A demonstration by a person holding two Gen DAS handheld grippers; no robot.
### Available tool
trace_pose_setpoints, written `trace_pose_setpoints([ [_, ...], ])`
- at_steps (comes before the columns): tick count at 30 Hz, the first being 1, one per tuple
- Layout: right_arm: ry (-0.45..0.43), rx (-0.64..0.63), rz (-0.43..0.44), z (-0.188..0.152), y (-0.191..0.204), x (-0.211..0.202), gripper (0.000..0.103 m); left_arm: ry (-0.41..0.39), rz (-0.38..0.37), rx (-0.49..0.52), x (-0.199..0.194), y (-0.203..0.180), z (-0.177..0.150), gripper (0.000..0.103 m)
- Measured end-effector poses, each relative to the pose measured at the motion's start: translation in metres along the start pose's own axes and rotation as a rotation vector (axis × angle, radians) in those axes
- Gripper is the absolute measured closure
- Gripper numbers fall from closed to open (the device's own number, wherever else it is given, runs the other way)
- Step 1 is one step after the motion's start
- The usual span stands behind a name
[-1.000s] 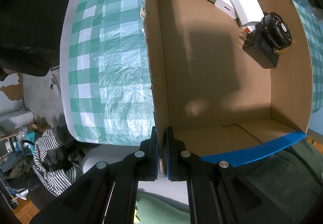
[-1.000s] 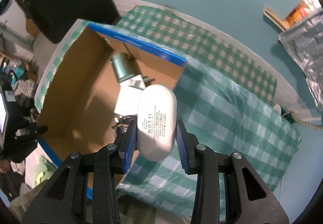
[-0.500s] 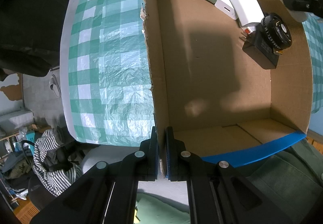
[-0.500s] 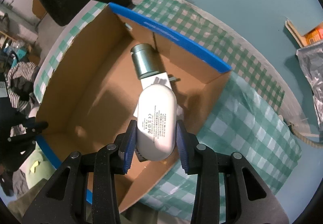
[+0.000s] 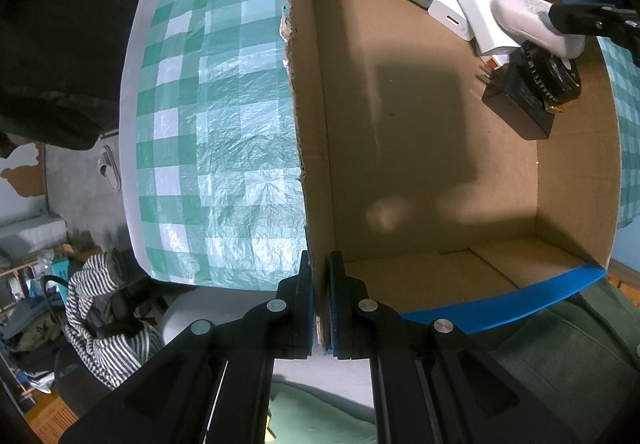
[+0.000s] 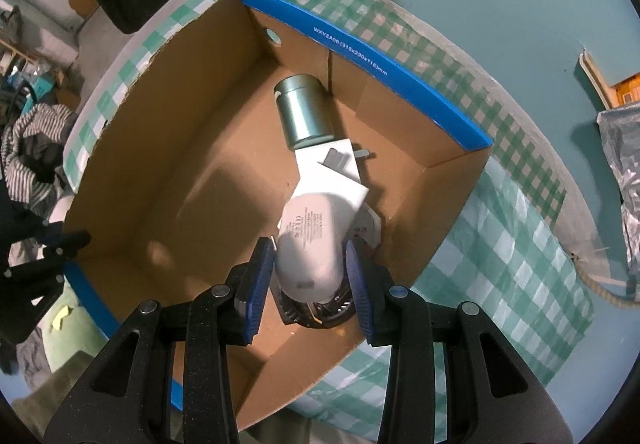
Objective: Organize rigid objects
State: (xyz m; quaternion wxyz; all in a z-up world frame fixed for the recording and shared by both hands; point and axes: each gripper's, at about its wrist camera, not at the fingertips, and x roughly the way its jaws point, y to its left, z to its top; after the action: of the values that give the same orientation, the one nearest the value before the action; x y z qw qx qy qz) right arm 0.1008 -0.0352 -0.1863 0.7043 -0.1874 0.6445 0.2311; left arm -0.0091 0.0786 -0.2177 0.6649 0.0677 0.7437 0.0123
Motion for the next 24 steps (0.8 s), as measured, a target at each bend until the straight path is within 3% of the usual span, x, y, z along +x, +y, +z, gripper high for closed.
trace_pose_setpoints([
  [4, -0.015, -0.001, -0.005, -0.002, 0.001, -0.006, 0.046, -0.002, 0.005, -0.002, 0.0, -0.001, 0.001, 0.097],
  [7, -0.027, 0.001, -0.013, -0.004, 0.001, -0.012, 0.041, -0.007, 0.008, -0.006, -0.002, -0.001, 0.003, 0.097],
  [17, -0.119, 0.101, -0.001, -0.018, -0.019, -0.052, 0.032, -0.052, 0.025, -0.019, -0.021, -0.005, 0.007, 0.095],
  [24, -0.2, 0.219, 0.013, -0.032, -0.038, -0.088, 0.031, -0.153, -0.009, -0.033, -0.061, -0.01, 0.014, 0.089],
])
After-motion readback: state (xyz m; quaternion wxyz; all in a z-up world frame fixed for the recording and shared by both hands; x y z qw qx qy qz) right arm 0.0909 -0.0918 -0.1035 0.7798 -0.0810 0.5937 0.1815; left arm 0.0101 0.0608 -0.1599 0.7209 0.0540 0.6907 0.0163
